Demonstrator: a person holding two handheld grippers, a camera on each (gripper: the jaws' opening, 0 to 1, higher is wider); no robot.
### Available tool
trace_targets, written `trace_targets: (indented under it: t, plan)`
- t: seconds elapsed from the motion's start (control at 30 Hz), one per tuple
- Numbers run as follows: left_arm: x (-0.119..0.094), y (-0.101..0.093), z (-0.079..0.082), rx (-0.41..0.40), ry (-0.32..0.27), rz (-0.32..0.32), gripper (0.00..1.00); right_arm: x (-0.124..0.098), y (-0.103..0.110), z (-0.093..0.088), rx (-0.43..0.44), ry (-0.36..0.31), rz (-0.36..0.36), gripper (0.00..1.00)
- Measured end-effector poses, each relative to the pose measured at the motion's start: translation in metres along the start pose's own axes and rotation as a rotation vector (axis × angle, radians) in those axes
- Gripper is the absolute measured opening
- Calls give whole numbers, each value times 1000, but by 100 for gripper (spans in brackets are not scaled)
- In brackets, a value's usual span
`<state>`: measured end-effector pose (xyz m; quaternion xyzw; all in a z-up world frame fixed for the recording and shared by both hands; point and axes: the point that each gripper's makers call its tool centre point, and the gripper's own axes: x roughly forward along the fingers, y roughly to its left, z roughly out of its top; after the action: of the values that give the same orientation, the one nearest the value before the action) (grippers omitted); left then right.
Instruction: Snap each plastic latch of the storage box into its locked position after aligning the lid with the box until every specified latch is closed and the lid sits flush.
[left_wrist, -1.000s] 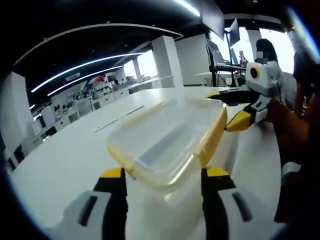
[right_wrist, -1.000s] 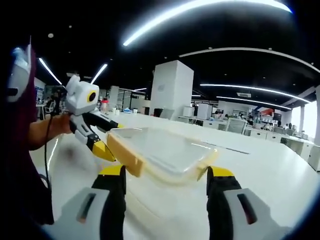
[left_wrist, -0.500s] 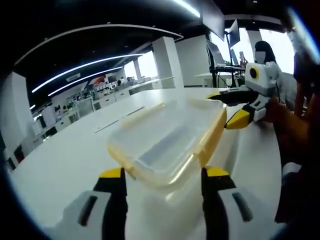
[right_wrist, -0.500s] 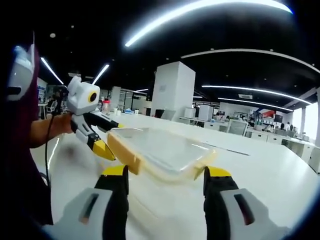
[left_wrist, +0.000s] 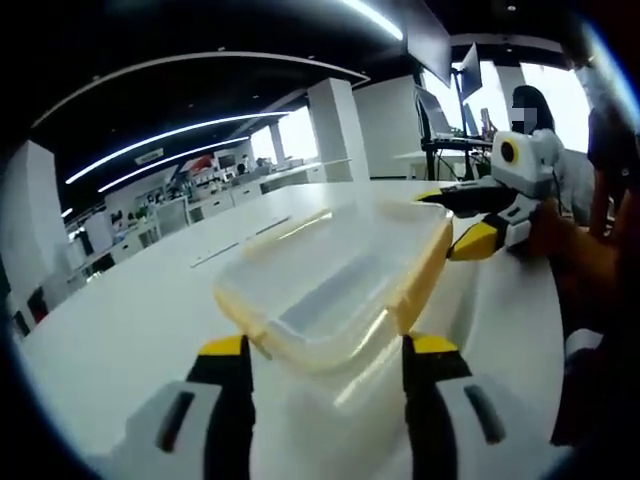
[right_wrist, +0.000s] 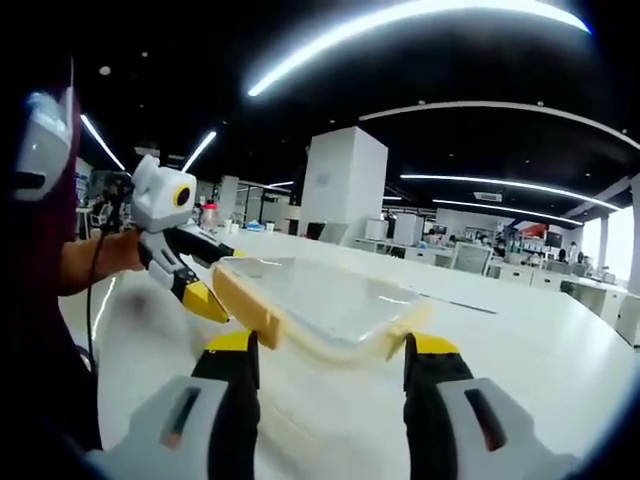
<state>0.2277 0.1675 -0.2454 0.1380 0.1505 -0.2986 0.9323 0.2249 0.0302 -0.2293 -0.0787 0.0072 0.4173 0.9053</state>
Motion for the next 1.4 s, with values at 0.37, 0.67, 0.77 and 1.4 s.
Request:
trace_targets:
  t: [0.37,0.67,0.77,1.4]
  plan:
    - [0,0,1,-1,0,5,58,0,0,1,-10,-4,-9,54]
    - [-2,-1,0,-2,2,9,59,0,2,5,-25,3,-26,53]
    - [-2,-1,0,0,4,8,59,0,2,2,-16,9,-21,54]
    - [-1,-1,-3,54,3,-30,64,2,2,-1,-6,58,-28,59]
